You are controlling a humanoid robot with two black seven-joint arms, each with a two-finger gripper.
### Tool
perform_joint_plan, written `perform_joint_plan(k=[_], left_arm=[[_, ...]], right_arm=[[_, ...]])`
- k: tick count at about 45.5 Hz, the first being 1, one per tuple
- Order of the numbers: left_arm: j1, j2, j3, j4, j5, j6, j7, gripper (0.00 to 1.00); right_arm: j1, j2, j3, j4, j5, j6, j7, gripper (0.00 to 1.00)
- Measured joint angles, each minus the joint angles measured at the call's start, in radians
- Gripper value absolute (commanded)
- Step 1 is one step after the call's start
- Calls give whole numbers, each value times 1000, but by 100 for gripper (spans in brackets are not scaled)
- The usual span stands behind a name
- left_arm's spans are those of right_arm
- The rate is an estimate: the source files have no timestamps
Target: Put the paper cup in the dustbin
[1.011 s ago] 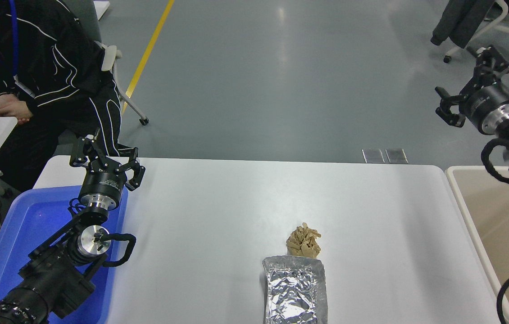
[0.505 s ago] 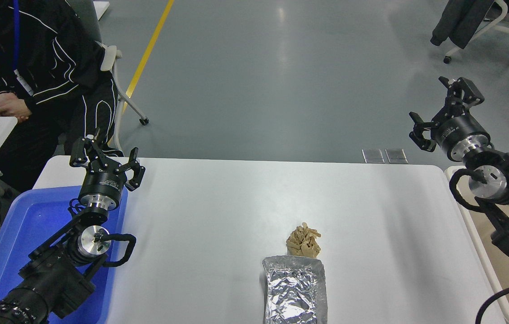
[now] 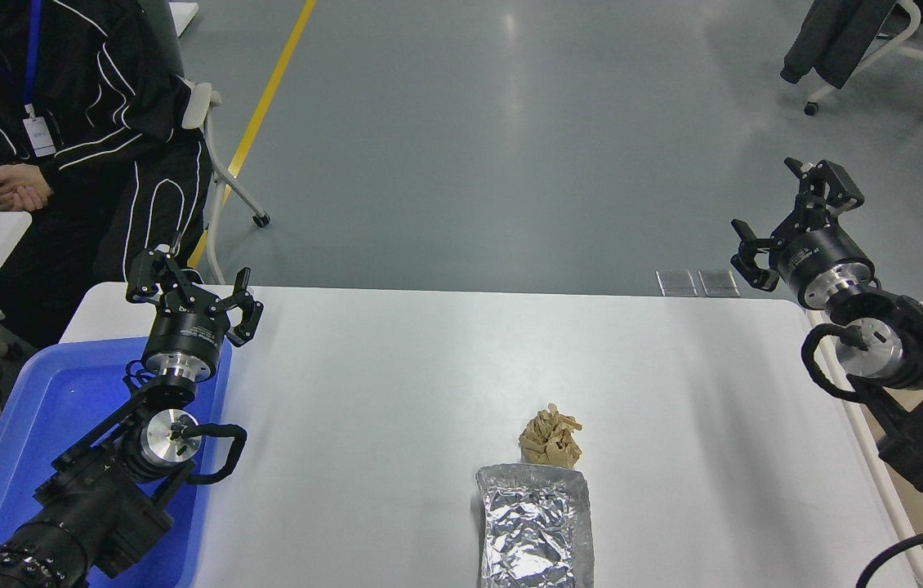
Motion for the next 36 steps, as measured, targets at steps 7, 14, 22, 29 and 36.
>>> perform_joint_plan(k=[7, 14, 22, 29, 36], left_arm=[[0, 0, 0, 0, 0, 0, 0, 100], [0, 0, 0, 0, 0, 0, 0, 100], [0, 0, 0, 0, 0, 0, 0, 100], [0, 0, 0, 0, 0, 0, 0, 100], [0, 0, 0, 0, 0, 0, 0, 100]], right_arm=[[-2, 2, 0, 0, 0, 0, 1, 100], [-4, 3, 0, 0, 0, 0, 2, 100], [-7, 4, 0, 0, 0, 0, 3, 100], [-8, 4, 0, 0, 0, 0, 3, 100], [-9, 4, 0, 0, 0, 0, 3, 100]])
